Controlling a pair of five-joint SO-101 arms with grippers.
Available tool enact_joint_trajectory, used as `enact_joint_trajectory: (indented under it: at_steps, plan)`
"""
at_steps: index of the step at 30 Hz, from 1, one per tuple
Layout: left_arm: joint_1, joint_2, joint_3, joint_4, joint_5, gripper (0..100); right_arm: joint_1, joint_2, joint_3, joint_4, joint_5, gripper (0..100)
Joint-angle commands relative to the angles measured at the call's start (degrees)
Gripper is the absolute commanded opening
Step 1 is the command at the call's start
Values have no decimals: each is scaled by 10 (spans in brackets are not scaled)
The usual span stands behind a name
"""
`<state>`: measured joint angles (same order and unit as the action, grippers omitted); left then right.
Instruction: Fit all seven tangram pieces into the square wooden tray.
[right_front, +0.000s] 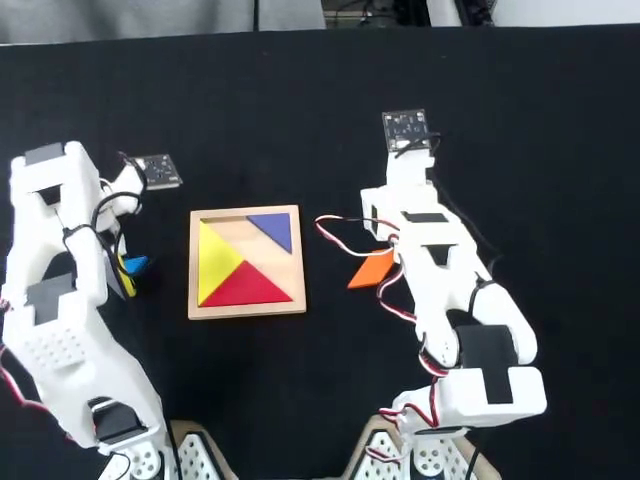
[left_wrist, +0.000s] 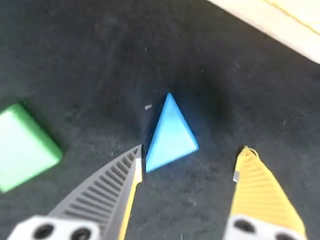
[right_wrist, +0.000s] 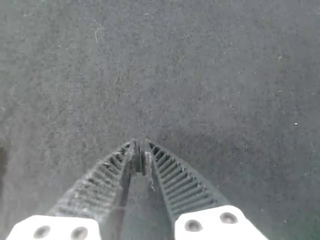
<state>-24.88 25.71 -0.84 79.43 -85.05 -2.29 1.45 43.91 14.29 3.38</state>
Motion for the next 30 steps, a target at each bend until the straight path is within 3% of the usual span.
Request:
enact_joint_trajectory:
  at_steps: [1, 10, 19, 25, 30]
  plan:
    - [4, 9, -10, -11, -304, 295, -8, -4, -37, -11, 6, 22]
    - [17, -48, -4, -43, -251, 295, -8, -4, -37, -11, 6, 24]
    - [22, -53, -33, 84, -275, 295, -7, -4, -37, -11, 6, 25]
    - [53, -52, -29, 82, -251, 270, -5, -4, -37, -11, 6, 25]
    - [51, -52, -36, 64, -279, 268, -6, -4, -37, -11, 6, 25]
